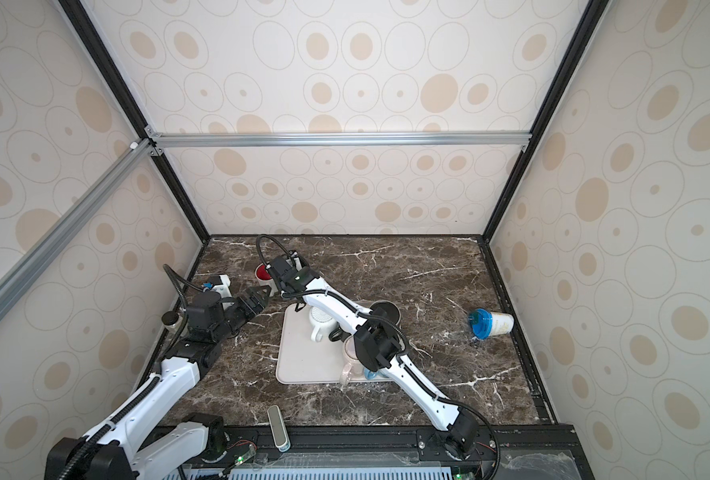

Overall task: Turn the mug right side up
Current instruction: 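Carry the upright black mug down toward the white mug with the right gripper, then lower the black mug onto the table beside the red-lined white mug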

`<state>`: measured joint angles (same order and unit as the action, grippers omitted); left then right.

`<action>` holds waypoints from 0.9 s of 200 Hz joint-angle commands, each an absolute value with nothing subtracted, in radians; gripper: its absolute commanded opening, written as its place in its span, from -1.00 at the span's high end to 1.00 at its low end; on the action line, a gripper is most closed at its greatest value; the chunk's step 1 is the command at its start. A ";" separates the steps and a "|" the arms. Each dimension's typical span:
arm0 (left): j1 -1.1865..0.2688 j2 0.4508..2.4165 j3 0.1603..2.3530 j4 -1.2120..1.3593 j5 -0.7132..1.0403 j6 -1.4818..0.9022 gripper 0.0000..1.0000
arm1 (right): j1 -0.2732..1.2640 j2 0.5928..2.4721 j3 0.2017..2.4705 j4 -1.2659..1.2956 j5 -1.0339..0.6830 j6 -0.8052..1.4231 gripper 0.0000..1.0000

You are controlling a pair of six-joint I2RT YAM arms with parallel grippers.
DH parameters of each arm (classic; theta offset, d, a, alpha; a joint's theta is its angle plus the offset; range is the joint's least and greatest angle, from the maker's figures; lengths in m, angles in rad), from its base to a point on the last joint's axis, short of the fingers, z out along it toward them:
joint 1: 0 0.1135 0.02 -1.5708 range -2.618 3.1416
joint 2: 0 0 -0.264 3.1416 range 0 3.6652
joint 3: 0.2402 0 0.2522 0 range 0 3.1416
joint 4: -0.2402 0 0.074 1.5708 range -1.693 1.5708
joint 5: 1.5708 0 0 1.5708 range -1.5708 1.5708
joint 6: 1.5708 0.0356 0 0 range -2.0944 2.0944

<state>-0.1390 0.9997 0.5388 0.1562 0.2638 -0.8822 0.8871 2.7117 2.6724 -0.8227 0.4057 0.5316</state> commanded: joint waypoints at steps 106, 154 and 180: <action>-0.130 1.008 0.523 0.175 0.264 -0.856 -0.82 | 0.893 2.728 2.721 -0.782 0.429 0.579 0.92; -0.130 1.006 0.523 0.169 0.259 -0.847 -0.82 | 0.899 2.743 2.723 -0.791 0.411 0.612 0.87; -0.130 1.000 0.519 0.165 0.253 -0.844 -0.82 | 0.900 2.743 2.723 -0.787 0.407 0.619 0.73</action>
<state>-0.1390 1.0050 0.5209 0.1604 0.2634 -0.8696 0.8917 2.7361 2.6816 -0.8204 0.3897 0.5900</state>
